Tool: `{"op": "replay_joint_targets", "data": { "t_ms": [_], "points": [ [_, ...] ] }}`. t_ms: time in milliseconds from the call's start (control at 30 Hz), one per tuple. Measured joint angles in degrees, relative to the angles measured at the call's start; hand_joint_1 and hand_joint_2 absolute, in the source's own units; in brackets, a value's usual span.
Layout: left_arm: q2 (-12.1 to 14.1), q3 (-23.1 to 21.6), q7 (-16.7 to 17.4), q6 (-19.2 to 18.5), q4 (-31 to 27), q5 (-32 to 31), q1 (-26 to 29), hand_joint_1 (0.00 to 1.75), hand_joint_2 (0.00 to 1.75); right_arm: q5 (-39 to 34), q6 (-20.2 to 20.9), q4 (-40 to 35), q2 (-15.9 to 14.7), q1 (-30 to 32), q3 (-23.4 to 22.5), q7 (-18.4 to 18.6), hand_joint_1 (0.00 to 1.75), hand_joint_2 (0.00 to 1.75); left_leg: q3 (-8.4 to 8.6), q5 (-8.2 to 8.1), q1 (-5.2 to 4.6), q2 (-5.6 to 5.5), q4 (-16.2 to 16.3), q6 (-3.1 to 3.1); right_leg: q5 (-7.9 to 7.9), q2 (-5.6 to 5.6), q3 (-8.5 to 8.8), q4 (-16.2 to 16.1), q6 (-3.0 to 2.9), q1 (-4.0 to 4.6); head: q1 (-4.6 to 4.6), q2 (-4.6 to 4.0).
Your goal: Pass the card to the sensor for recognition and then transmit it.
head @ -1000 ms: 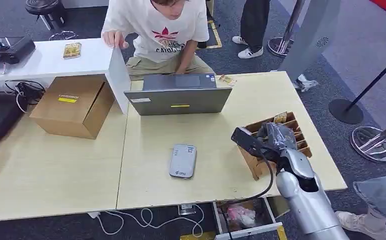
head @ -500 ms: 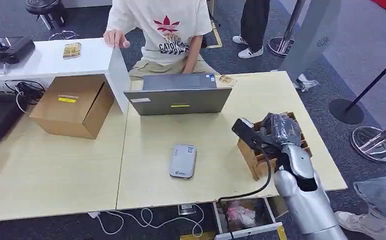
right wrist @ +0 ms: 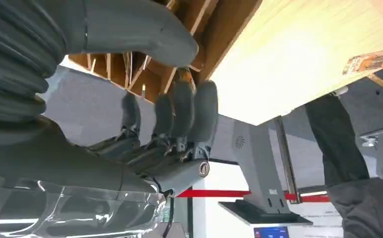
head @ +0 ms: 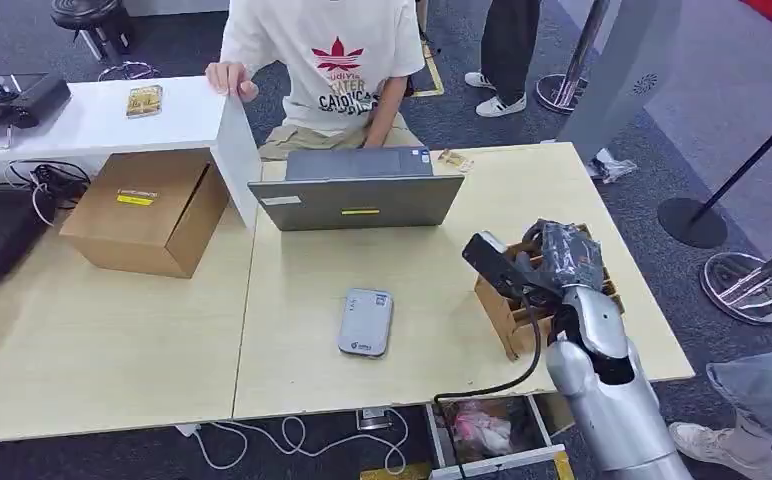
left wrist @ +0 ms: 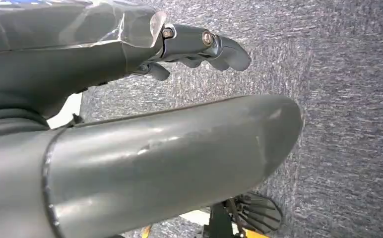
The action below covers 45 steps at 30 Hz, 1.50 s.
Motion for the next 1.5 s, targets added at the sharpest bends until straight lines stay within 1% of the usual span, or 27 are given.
{"op": "replay_joint_targets", "data": {
  "t_ms": [267,300,400,567,800,900,1000,1133,1500],
  "points": [
    [0.1,0.0,0.0,0.0,0.0,-0.1,0.1,0.0,0.0,0.0,0.5,-0.3,0.0,0.7,0.0,0.0,0.03,1.75,0.0,0.0,0.0,0.01,0.0,0.0,0.0,0.0,-0.01,0.0,0.0,0.0,0.0,0.0],
    [0.1,0.0,0.0,0.0,0.0,-0.1,0.1,0.0,0.0,0.0,0.5,-0.3,0.0,0.8,0.0,0.0,0.0,1.75,0.0,0.0,0.0,0.01,0.0,0.0,0.0,0.01,-0.01,0.0,0.0,0.0,0.0,0.0],
    [0.1,0.0,0.0,0.0,0.0,-0.2,0.1,0.0,0.0,0.0,0.5,-0.3,0.0,0.8,0.0,0.0,0.0,1.75,0.0,0.0,0.0,0.01,0.0,0.0,0.0,0.01,-0.01,0.0,0.0,0.0,0.0,0.0],
    [0.2,0.0,0.2,0.0,0.0,-0.5,0.1,0.0,0.0,-0.2,2.3,-0.2,0.0,1.3,0.0,0.1,0.0,1.75,0.0,0.0,0.0,0.01,0.0,0.0,0.0,0.01,-0.01,0.0,0.0,0.0,0.0,0.0],
    [0.3,0.0,0.5,0.0,0.0,-0.5,0.1,0.0,0.0,-0.3,3.0,0.1,0.0,1.5,-0.1,-0.2,0.0,1.75,0.0,0.0,0.0,0.01,0.0,0.0,0.0,0.01,-0.02,0.0,0.0,0.0,0.0,0.0],
    [0.3,-0.1,0.6,0.0,0.0,-0.5,0.1,0.0,0.0,0.2,4.3,0.3,-0.2,1.5,-0.1,0.4,0.0,1.75,0.01,0.0,0.0,0.01,0.0,0.0,0.0,0.01,-0.02,0.0,0.0,0.0,0.0,0.0],
    [0.3,-0.1,0.6,0.0,0.0,-0.5,0.1,0.0,0.0,0.6,4.7,0.4,-0.6,1.5,-0.1,0.6,0.0,1.75,0.0,0.0,0.0,0.01,0.0,0.0,0.0,0.01,-0.02,0.0,0.0,0.0,0.0,0.0],
    [0.3,-0.2,0.6,0.0,0.0,-0.4,0.1,0.0,0.0,1.7,4.9,0.6,-1.0,1.5,-0.1,1.8,0.0,1.75,0.0,0.0,0.0,0.01,0.0,0.0,0.0,0.01,-0.02,0.0,0.0,0.0,0.0,0.0],
    [0.2,-0.4,0.4,0.1,0.0,0.1,0.0,0.0,0.0,6.9,3.7,0.4,-2.0,1.5,-0.1,6.9,0.0,1.75,0.01,0.0,0.0,0.02,0.0,0.0,0.0,0.01,-0.02,0.0,0.0,0.0,0.0,0.0]
  ]
}}
